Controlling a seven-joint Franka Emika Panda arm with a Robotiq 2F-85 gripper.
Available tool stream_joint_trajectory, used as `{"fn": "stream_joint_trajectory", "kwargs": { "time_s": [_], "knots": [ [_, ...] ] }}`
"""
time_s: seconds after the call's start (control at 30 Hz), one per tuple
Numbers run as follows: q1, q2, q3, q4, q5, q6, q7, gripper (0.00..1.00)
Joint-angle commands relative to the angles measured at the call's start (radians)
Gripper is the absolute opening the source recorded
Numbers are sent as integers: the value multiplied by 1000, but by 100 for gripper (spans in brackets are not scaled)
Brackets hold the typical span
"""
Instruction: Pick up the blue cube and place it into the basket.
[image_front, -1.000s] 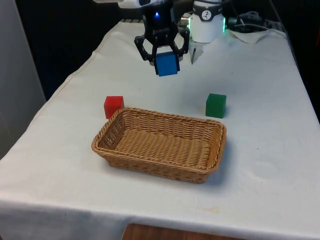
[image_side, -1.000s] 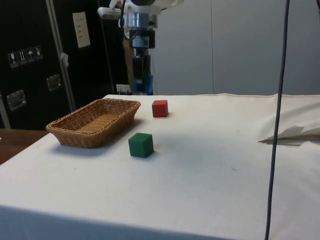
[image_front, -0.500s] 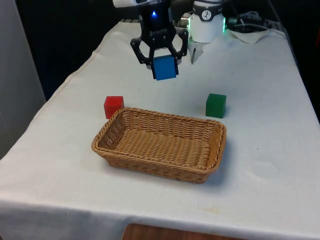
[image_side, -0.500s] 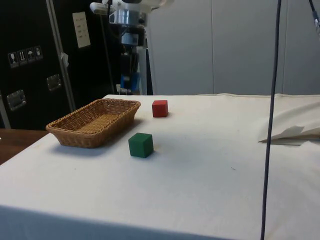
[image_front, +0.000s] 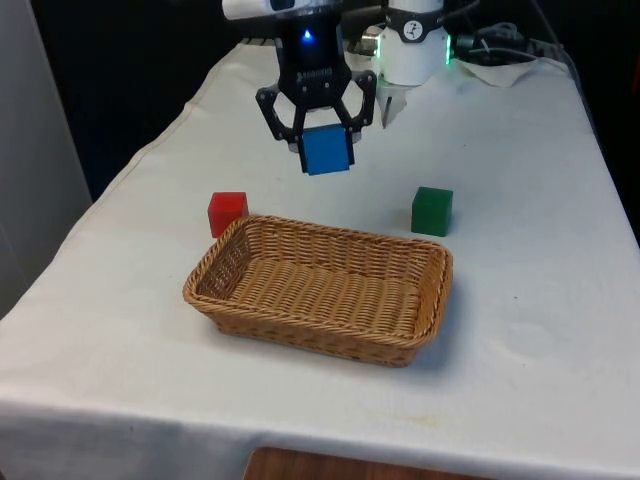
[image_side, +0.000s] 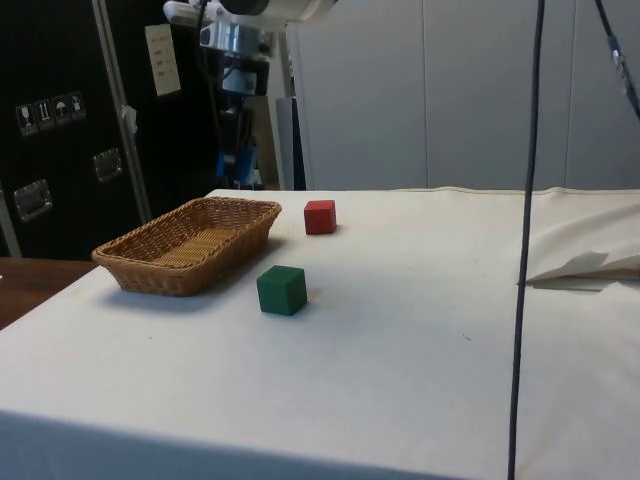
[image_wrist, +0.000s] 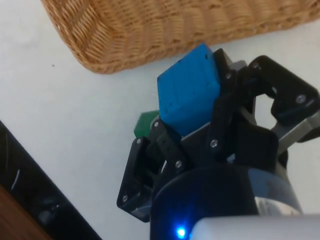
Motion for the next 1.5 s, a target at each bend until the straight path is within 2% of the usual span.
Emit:
{"fn": "stream_joint_trajectory", "kwargs": {
  "time_s": [0.0,0.2,0.23,0.27,0.57,0.6,0.67,0.9,0.93,0.97,1.17,1.2,1.23,1.47],
  "knots": [
    [-4,14,7,18,13,5,-7,1],
    [-4,81,8,105,10,-10,4,1],
    [0,76,4,98,3,-2,6,1],
    [-4,91,8,118,9,-13,6,1],
    [-9,195,9,253,11,-70,24,1],
    [-4,184,4,241,4,-58,24,1],
    [-11,221,10,280,21,-83,23,1],
    [-12,270,10,320,38,-99,23,1],
    [-6,262,4,309,31,-86,25,1],
    [-12,276,10,324,39,-99,24,1],
    [-12,319,9,358,52,-93,27,1],
    [-7,308,4,346,44,-88,27,1],
    [-12,319,9,358,52,-93,27,1],
    [-12,371,9,401,71,-88,28,1]
  ]
}}
